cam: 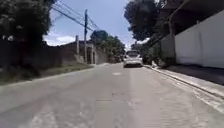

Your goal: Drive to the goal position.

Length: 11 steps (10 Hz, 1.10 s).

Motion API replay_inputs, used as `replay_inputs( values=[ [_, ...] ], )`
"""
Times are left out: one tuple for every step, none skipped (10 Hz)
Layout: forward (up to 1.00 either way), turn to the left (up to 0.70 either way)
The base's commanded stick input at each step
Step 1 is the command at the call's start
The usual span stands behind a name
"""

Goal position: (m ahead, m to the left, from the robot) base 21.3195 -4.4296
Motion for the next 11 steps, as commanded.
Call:
replay_inputs(
  values=[
    [1.00,0.00],
    [1.00,0.00],
    [1.00,0.00],
    [1.00,0.00],
    [1.00,0.00],
    [1.00,-0.01],
    [1.00,-0.09],
    [1.00,-0.25],
    [1.00,-0.35],
    [1.00,-0.11],
    [1.00,-0.01]
  ],
)
